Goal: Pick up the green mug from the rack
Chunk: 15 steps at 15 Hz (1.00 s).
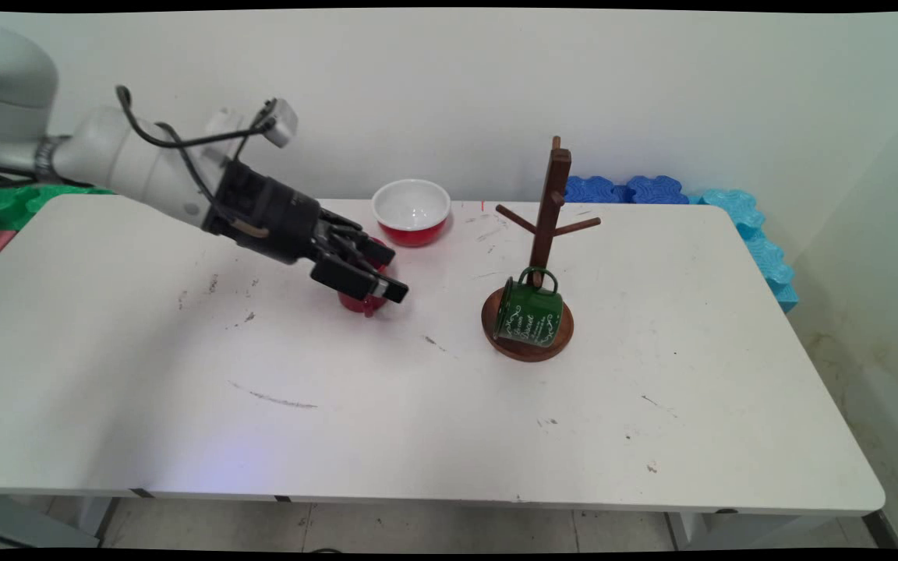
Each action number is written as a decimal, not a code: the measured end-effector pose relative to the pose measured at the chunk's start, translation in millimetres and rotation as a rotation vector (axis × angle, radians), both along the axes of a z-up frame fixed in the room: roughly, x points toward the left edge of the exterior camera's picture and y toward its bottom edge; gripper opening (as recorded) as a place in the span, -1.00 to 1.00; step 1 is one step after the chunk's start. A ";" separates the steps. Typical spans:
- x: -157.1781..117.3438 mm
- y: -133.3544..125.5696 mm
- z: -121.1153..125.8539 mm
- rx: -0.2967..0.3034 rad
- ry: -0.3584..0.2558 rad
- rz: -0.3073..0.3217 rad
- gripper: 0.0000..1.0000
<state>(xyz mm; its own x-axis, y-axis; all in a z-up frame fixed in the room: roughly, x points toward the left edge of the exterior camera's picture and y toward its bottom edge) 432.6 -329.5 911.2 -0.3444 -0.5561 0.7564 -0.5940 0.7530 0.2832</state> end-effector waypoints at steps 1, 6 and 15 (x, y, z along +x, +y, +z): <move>-2.8 -2.7 -6.1 0.005 0.007 0.002 1.00; -20.5 -17.6 -37.3 0.029 0.047 0.013 1.00; -50.6 -39.9 -81.4 0.047 0.107 0.021 1.00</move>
